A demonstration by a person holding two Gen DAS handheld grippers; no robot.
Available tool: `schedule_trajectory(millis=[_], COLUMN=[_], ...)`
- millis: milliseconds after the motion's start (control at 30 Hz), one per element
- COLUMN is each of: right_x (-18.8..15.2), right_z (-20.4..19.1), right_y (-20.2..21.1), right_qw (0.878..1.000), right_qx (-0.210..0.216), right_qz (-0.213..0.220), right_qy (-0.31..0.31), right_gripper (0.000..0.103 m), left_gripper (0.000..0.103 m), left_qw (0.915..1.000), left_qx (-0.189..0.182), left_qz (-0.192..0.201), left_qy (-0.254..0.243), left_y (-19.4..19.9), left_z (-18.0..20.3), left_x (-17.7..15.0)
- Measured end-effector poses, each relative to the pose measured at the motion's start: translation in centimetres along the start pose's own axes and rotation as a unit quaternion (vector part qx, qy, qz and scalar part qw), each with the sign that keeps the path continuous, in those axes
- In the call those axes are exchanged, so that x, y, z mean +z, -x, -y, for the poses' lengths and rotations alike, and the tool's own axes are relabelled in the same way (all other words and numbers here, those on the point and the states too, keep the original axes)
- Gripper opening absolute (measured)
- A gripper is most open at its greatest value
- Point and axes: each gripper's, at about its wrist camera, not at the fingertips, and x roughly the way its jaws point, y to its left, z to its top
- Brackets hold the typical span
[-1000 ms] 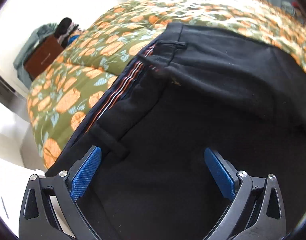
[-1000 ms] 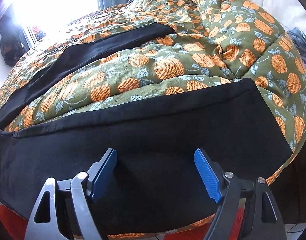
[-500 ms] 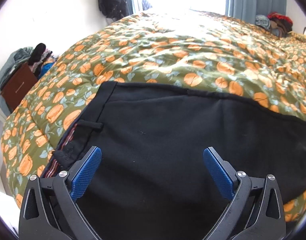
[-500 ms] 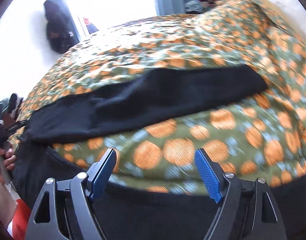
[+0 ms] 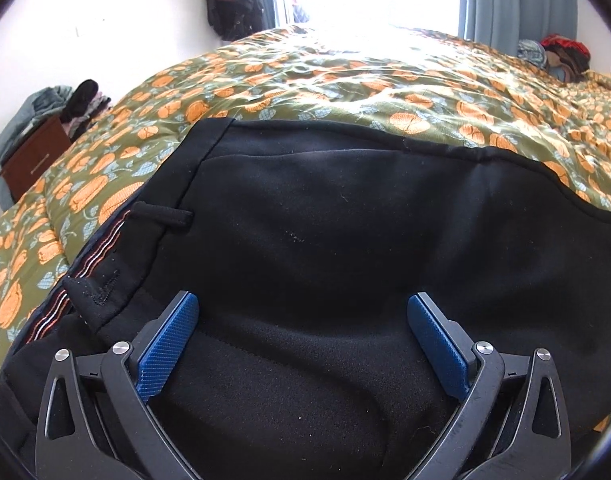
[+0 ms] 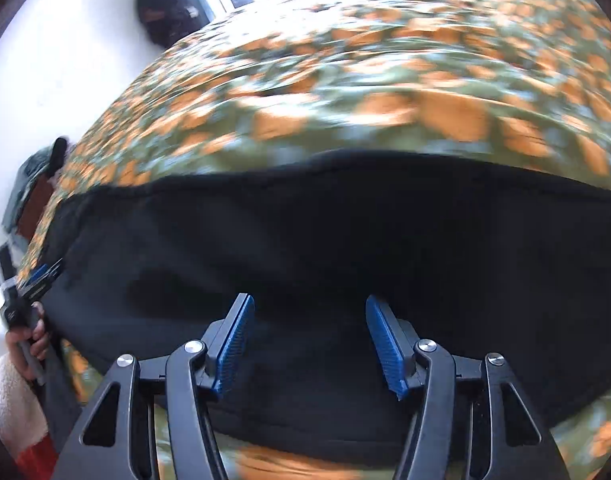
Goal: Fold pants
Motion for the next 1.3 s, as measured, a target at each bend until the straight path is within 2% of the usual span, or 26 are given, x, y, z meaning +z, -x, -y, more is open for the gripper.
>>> schedule_trajectory(millis=[67, 133, 167, 200, 233, 267, 300, 367, 400, 467, 533, 633, 667, 700, 767, 833, 867, 900, 933, 1000, 1067, 1133, 1167, 1233, 1267, 1300], right_x=[0.2, -0.4, -0.9, -1.3, -1.9, -2.5, -3.2, -4.7, -5.3, -6.3, -6.9, -6.9, -6.6, -6.2, -4.8, -3.1, -2.6, -2.5, -3.1, -5.8, -10.3, -15.1, -17.5, -21.7, -23.3, -24.6], right_z=[7.5, 13.4, 15.4, 16.7, 17.6, 18.1, 18.3, 18.1, 17.6, 17.2, 17.9, 20.5, 20.8, 20.8, 19.5, 16.4, 14.1, 11.1, 8.0, 2.0, -1.8, -3.2, -2.8, 0.0, 2.4, 4.9], right_y=[2.0, 4.6, 6.2, 7.8, 9.3, 10.5, 11.2, 11.3, 10.7, 9.2, 7.7, 6.8, 6.9, 7.2, 8.0, 9.9, 11.2, 12.6, 14.1, 16.5, 18.5, 19.2, 19.3, 18.6, 18.1, 17.8], right_qw=[0.995, 0.982, 0.974, 0.968, 0.964, 0.963, 0.961, 0.949, 0.944, 0.944, 0.937, 0.913, 0.907, 0.905, 0.918, 0.943, 0.959, 0.972, 0.980, 0.984, 0.982, 0.983, 0.986, 0.993, 0.996, 0.993], right_qx=[-0.069, -0.134, -0.158, -0.162, -0.148, -0.109, -0.053, 0.063, 0.097, 0.086, 0.066, 0.048, 0.040, 0.029, 0.013, 0.016, 0.026, 0.029, 0.035, 0.051, 0.064, 0.065, 0.050, -0.014, -0.054, -0.115], right_qz=[0.009, 0.022, 0.036, 0.055, 0.074, 0.094, 0.107, 0.111, 0.100, 0.066, 0.060, 0.105, 0.124, 0.140, 0.162, 0.176, 0.178, 0.177, 0.177, 0.168, 0.150, 0.120, 0.106, 0.073, 0.055, 0.034], right_qy=[-0.066, -0.129, -0.156, -0.182, -0.206, -0.228, -0.249, -0.288, -0.299, -0.311, -0.338, -0.392, -0.400, -0.400, -0.362, -0.281, -0.220, -0.153, -0.083, 0.030, 0.099, 0.122, 0.121, 0.087, 0.048, 0.007], right_gripper=[0.058, 0.058, 0.057, 0.058, 0.058, 0.058, 0.058, 0.058, 0.058, 0.058, 0.058, 0.055, 0.049, 0.037, 0.017, 0.013, 0.008, 0.007, 0.007, 0.007, 0.007, 0.007, 0.007, 0.010, 0.022, 0.039], left_gripper=[0.102, 0.102, 0.102, 0.102, 0.102, 0.102, 0.102, 0.102, 0.102, 0.102, 0.102, 0.102, 0.102, 0.102, 0.102, 0.102, 0.102, 0.102, 0.102, 0.102, 0.102, 0.102, 0.102, 0.102, 0.102, 0.102], left_qw=[1.0000, 1.0000, 1.0000, 1.0000, 1.0000, 1.0000, 1.0000, 1.0000, 1.0000, 1.0000, 1.0000, 1.0000, 1.0000, 1.0000, 1.0000, 1.0000, 0.9999, 0.9999, 0.9999, 0.9999, 0.9999, 0.9999, 0.9999, 0.9998, 0.9997, 0.9996], left_qx=[0.000, -0.001, -0.001, -0.001, -0.001, 0.000, 0.000, 0.000, 0.000, 0.000, 0.000, 0.000, 0.000, 0.001, 0.003, 0.004, 0.005, 0.006, 0.006, 0.007, 0.009, 0.012, 0.013, 0.017, 0.021, 0.025], left_qz=[0.001, 0.002, 0.003, 0.004, 0.005, 0.006, 0.007, 0.008, 0.008, 0.008, 0.008, 0.008, 0.009, 0.009, 0.009, 0.009, 0.009, 0.009, 0.009, 0.008, 0.007, 0.005, 0.004, 0.001, -0.002, -0.003], left_qy=[0.000, 0.001, 0.001, 0.002, 0.002, 0.002, 0.002, 0.002, 0.002, 0.002, 0.002, 0.002, 0.002, 0.002, 0.001, 0.000, 0.000, 0.000, -0.001, -0.002, -0.003, -0.005, -0.006, -0.010, -0.012, -0.015], left_y=[0.0, -0.1, -0.1, -0.1, -0.1, -0.1, -0.1, -0.1, -0.1, -0.1, -0.1, -0.1, -0.1, -0.1, -0.2, -0.3, -0.3, -0.3, -0.3, -0.4, -0.4, -0.4, -0.4, -0.4, -0.4, -0.3], left_z=[0.0, 0.0, 0.0, 0.0, 0.0, 0.0, 0.0, 0.0, 0.0, 0.0, 0.0, 0.0, 0.0, 0.1, 0.1, 0.1, 0.2, 0.2, 0.2, 0.2, 0.3, 0.4, 0.4, 0.6, 0.7, 0.8], left_x=[0.0, 0.0, 0.0, 0.0, 0.0, 0.0, 0.0, 0.0, 0.0, 0.0, 0.0, 0.0, 0.0, 0.0, 0.0, 0.0, 0.0, 0.0, 0.1, 0.1, 0.1, 0.2, 0.3, 0.4, 0.5, 0.6])
